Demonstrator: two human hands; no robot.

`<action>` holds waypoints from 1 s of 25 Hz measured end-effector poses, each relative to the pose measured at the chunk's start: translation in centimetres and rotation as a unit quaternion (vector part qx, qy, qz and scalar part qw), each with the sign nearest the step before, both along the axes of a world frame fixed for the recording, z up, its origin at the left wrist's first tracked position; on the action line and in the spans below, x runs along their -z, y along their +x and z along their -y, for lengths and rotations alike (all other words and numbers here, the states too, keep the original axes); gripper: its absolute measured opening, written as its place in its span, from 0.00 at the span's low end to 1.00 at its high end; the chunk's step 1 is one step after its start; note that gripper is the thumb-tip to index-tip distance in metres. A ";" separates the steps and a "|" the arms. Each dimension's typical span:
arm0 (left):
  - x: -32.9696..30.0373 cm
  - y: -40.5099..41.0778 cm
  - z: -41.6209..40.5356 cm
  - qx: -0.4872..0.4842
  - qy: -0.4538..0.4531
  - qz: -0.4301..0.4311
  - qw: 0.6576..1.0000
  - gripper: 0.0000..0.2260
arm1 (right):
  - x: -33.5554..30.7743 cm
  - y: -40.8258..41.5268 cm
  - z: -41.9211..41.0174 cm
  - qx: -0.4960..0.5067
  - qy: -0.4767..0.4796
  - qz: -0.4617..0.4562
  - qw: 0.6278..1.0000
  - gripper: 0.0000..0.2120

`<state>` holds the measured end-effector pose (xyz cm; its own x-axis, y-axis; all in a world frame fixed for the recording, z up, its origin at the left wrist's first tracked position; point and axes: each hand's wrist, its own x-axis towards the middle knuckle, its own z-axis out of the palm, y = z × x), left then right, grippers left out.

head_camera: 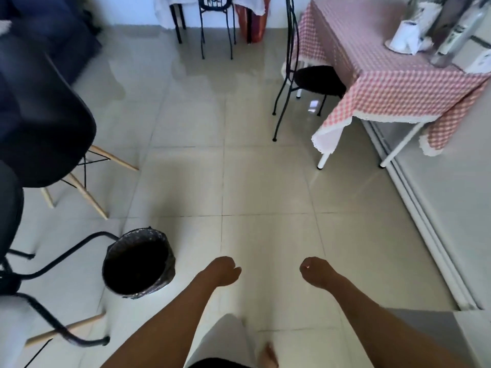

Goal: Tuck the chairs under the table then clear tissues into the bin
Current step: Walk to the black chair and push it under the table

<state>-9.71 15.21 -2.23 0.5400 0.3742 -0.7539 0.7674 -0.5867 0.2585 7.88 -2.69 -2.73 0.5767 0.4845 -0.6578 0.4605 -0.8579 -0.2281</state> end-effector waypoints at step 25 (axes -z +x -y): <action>1.3 26.1 -59.2 -0.373 0.000 -0.032 0.927 0.24 | 0.7 36.1 -73.7 -0.357 -0.001 -0.010 0.934 0.17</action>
<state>16.37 74.40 -3.55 0.0847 0.6252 -0.7759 0.9735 0.1142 0.1983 43.95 71.00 -3.42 0.0943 0.7391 -0.6670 0.9110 -0.3342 -0.2415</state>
